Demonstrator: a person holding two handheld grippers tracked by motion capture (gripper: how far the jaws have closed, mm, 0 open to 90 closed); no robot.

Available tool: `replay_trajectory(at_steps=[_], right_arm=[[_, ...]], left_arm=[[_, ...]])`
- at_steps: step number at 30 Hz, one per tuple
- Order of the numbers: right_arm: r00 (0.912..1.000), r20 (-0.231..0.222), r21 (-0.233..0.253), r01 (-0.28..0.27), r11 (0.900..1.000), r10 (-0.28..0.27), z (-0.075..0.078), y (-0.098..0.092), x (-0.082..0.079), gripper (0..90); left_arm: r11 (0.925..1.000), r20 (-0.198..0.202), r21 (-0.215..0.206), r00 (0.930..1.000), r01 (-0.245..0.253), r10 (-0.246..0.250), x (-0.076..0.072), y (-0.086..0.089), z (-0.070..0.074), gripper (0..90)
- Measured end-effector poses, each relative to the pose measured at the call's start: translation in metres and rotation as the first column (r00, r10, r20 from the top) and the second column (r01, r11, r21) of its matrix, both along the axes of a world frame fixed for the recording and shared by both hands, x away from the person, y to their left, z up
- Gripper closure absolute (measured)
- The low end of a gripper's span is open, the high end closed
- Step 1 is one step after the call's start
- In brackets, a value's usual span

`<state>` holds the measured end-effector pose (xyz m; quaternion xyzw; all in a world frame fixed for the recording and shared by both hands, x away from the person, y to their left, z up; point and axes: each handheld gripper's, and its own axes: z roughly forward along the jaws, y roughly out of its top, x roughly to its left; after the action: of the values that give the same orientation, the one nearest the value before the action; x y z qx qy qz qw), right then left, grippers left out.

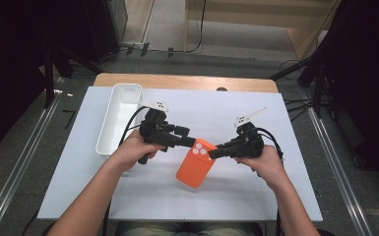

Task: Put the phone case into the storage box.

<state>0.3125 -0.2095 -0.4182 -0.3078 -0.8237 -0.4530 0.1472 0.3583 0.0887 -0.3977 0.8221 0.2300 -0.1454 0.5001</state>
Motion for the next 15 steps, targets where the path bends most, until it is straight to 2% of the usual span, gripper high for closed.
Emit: replay_trajectory(at_steps=[6,9,11,15], right_arm=[[0.9982,0.007,-0.005,0.06,0.998,-0.06,0.004,-0.006,0.0,74.6],[0.9961,0.014,-0.007,0.087,0.996,-0.087,0.006,-0.008,0.001,74.7],[0.9949,0.003,-0.006,0.101,0.995,-0.101,0.007,-0.009,0.001,74.6],[0.991,-0.004,-0.006,0.134,0.991,-0.134,0.008,-0.012,0.001,74.7]], left_arm=[[0.9981,0.041,0.022,0.9976,-0.057,0.056,0.0,0.001,0.0,35.1],[0.9969,0.049,0.031,0.9963,-0.072,0.07,0.001,0.001,-0.001,35.1],[0.9966,0.052,0.03,0.9958,-0.077,0.075,0.0,0.002,-0.001,35.0],[0.9945,0.081,0.053,0.993,-0.091,0.086,-0.002,0.0,-0.001,32.6]])
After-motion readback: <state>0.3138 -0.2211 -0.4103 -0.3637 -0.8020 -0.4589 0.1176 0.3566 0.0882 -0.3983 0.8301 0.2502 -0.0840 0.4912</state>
